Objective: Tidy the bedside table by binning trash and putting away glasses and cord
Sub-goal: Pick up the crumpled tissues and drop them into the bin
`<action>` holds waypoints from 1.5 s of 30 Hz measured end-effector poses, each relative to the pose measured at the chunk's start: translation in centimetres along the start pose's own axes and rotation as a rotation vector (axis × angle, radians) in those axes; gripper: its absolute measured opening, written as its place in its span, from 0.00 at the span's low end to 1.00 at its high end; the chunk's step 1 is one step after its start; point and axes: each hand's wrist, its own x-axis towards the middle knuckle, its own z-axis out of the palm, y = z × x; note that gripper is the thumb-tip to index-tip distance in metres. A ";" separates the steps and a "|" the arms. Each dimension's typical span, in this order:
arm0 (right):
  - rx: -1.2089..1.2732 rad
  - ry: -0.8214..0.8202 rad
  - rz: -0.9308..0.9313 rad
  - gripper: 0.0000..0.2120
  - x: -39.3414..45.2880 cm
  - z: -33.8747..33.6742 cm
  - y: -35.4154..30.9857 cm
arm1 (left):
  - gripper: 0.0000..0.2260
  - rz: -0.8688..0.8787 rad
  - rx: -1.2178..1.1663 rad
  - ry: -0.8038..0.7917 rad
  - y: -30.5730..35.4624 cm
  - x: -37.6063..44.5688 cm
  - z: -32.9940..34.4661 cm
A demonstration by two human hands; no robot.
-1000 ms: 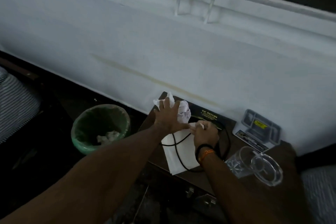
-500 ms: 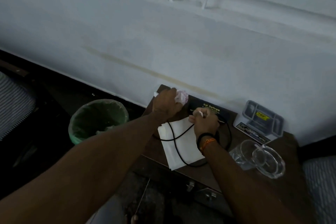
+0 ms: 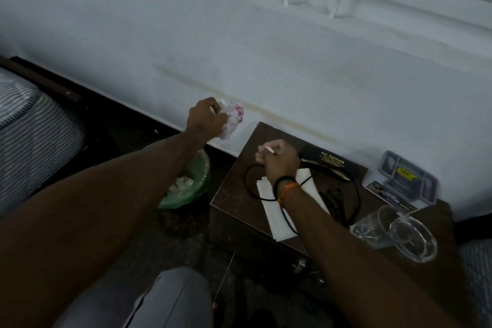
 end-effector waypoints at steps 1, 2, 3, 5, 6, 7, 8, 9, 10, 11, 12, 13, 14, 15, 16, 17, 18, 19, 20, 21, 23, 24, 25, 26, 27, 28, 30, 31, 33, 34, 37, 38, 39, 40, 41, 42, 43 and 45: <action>-0.037 -0.036 -0.008 0.06 -0.4 1.5 0.0 | 0.07 -0.015 0.001 0.019 -1.0 0.3 -0.9; -0.078 -0.071 -0.013 0.05 -0.8 3.0 -0.1 | 0.07 -0.026 0.006 0.034 -2.0 0.5 -1.8; -0.102 -0.107 -0.013 0.04 -1.1 4.4 -0.1 | 0.07 -0.036 0.012 0.047 -3.0 0.6 -2.5; -0.123 -0.185 0.005 0.04 -1.6 7.4 -0.1 | 0.07 -0.072 0.020 0.063 -5.3 0.8 -3.9; -0.143 -0.220 0.008 0.05 -1.9 8.9 0.0 | 0.07 -0.098 0.020 0.070 -6.5 0.8 -4.5; -0.171 -0.255 0.018 0.05 -2.1 10.2 0.2 | 0.07 -0.122 0.020 0.072 -7.8 0.8 -5.0; -0.191 -0.289 0.038 0.05 -2.4 11.3 0.2 | 0.08 -0.143 0.025 0.066 -8.9 0.7 -5.4; -0.214 -0.326 0.061 0.04 -2.6 12.6 0.4 | 0.08 -0.168 0.033 0.059 -10.4 0.6 -5.8; -0.242 -0.353 0.076 0.04 -2.8 14.0 0.8 | 0.07 -0.197 0.036 0.056 -11.9 0.6 -6.1; -0.281 -0.366 0.079 0.03 -3.0 15.3 1.3 | 0.07 -0.229 0.029 0.055 -13.5 0.6 -6.2; -0.327 -0.374 0.075 0.04 -3.1 16.5 1.7 | 0.07 -0.261 0.023 0.054 -15.0 0.5 -6.3; -0.376 -0.380 0.064 0.04 -3.1 17.4 2.2 | 0.07 -0.289 0.016 0.055 -16.2 0.3 -6.3; -0.427 -0.393 0.054 0.04 -3.1 18.5 2.7 | 0.07 -0.316 0.010 0.057 -17.5 0.2 -6.2; -0.477 -0.405 0.052 0.04 -3.0 19.4 3.0 | 0.08 -0.338 0.003 0.056 -18.7 0.1 -6.0; -0.527 -0.414 0.056 0.05 -2.8 20.3 3.5 | 0.08 -0.366 -0.004 0.046 -19.8 0.0 -5.8; -0.573 -0.416 0.056 0.06 -2.7 20.9 3.7 | 0.09 -0.397 -0.014 0.033 -20.7 -0.1 -5.6; -0.627 -0.422 0.050 0.07 -2.5 21.4 3.9 | 0.08 -0.430 -0.030 0.024 -21.4 -0.1 -5.4; -0.685 -0.433 0.039 0.09 -2.4 22.1 4.1 | 0.07 -0.464 -0.050 0.018 -22.3 -0.2 -5.2; -0.736 -0.442 0.024 0.10 -2.2 22.6 4.3 | 0.08 -0.489 -0.065 0.014 -22.9 -0.2 -5.0; -0.773 -0.450 0.012 0.11 -2.0 23.0 4.5 | 0.08 -0.508 -0.074 0.012 -23.5 -0.2 -4.7; -0.801 -0.450 0.012 0.11 -1.8 23.8 4.9 | 0.10 -0.527 -0.077 0.007 -24.5 -0.2 -4.2; -0.818 -0.451 0.012 0.11 -1.6 24.1 5.2 | 0.11 -0.532 -0.081 0.004 -24.9 -0.1 -4.0; -0.834 -0.454 0.010 0.11 -1.4 24.3 5.4 | 0.12 -0.531 -0.084 0.002 -25.1 0.0 -3.7; -0.849 -0.463 0.004 0.12 -1.3 24.5 5.6 | 0.12 -0.529 -0.095 -0.002 -25.1 0.0 -3.5; -0.851 -0.479 0.002 0.11 -1.1 24.6 5.6 | 0.13 -0.531 -0.120 -0.011 -25.1 0.0 -3.3; -0.836 -0.499 0.006 0.11 -0.8 24.6 5.6 | 0.14 -0.536 -0.161 -0.030 -25.0 0.0 -3.1; -0.800 -0.550 0.018 0.11 -0.4 24.5 5.3 | 0.16 -0.525 -0.258 -0.063 -24.7 0.3 -2.7; -0.788 -0.566 0.028 0.12 -0.3 24.5 5.1 | 0.21 -0.517 -0.299 -0.079 -24.7 0.4 -2.5; -0.761 -0.561 0.045 0.15 0.0 24.2 4.7 | 0.28 -0.498 -0.308 -0.099 -24.7 0.8 -2.2; -0.751 -0.548 0.043 0.15 0.1 23.9 4.5 | 0.26 -0.486 -0.287 -0.103 -24.5 0.9 -2.3; -0.725 -0.511 0.014 0.15 -0.2 22.4 3.5 | 0.08 -0.444 -0.251 -0.164 -23.3 0.5 -2.7; -0.719 -0.504 -0.003 0.14 -0.4 21.8 3.2 | 0.06 -0.426 -0.251 -0.184 -23.1 0.4 -2.7; -0.713 -0.496 -0.024 0.14 -0.7 21.2 2.8 | 0.04 -0.412 -0.246 -0.188 -22.6 0.2 -2.9; -0.702 -0.487 -0.050 0.14 -1.0 20.5 2.5 | 0.03 -0.398 -0.230 -0.196 -21.8 -0.1 -3.1; -0.688 -0.480 -0.072 0.14 -1.2 19.8 2.2 | 0.03 -0.379 -0.202 -0.205 -21.1 -0.3 -3.3; -0.671 -0.473 -0.096 0.14 -1.5 19.2 1.9 | 0.03 -0.352 -0.167 -0.207 -20.0 -0.6 -3.6; -0.660 -0.465 -0.121 0.13 -1.7 18.4 1.5 | 0.03 -0.315 -0.137 -0.204 -18.6 -0.9 -3.9; -0.647 -0.441 -0.174 0.12 -2.2 16.3 0.4 | 0.03 -0.234 -0.076 -0.199 -15.6 -1.7 -4.3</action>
